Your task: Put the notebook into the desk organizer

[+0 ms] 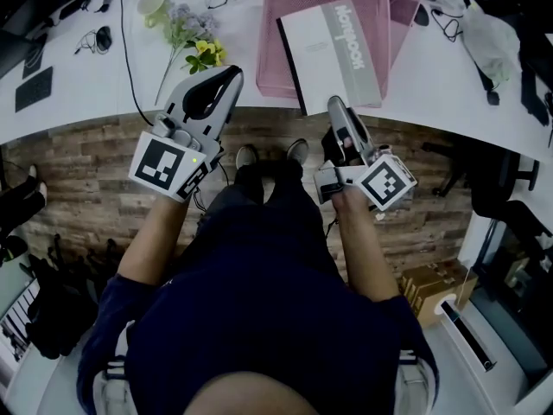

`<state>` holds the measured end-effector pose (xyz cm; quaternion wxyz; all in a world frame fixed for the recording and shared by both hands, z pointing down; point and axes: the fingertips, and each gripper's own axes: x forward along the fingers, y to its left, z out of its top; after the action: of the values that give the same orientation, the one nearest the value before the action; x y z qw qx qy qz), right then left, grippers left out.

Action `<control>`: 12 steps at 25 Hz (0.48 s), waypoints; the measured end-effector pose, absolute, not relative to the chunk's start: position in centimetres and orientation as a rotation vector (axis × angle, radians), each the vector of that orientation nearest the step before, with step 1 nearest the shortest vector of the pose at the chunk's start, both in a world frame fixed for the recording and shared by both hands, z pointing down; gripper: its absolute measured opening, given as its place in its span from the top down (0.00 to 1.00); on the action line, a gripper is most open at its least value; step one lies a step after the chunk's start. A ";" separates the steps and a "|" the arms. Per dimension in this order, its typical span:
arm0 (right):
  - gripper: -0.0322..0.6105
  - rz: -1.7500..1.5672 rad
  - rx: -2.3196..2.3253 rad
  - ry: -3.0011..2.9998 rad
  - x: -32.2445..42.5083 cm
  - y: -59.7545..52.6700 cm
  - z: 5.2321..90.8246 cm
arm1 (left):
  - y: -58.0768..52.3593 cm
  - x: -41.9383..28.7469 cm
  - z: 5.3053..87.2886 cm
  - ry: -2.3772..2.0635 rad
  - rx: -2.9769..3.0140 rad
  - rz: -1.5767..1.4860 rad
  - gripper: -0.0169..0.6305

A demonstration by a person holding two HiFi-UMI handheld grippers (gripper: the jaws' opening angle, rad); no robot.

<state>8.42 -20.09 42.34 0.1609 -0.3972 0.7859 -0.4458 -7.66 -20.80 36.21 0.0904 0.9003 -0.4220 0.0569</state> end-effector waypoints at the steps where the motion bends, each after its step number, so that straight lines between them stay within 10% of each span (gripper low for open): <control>1: 0.92 -1.281 -1.126 2.243 8.5 -20.1 42.5 | -20.8 -7.5 36.3 -1.258 2.673 0.174 0.91; 12: 0.87 -1.358 -1.071 2.218 8.9 -19.7 44.2 | -20.2 -6.5 37.0 -1.271 2.657 0.214 0.91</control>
<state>8.87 -19.70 44.20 0.1636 -0.3756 0.7779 -0.4764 -6.50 -20.24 36.97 0.0941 0.8958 -0.4284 0.0720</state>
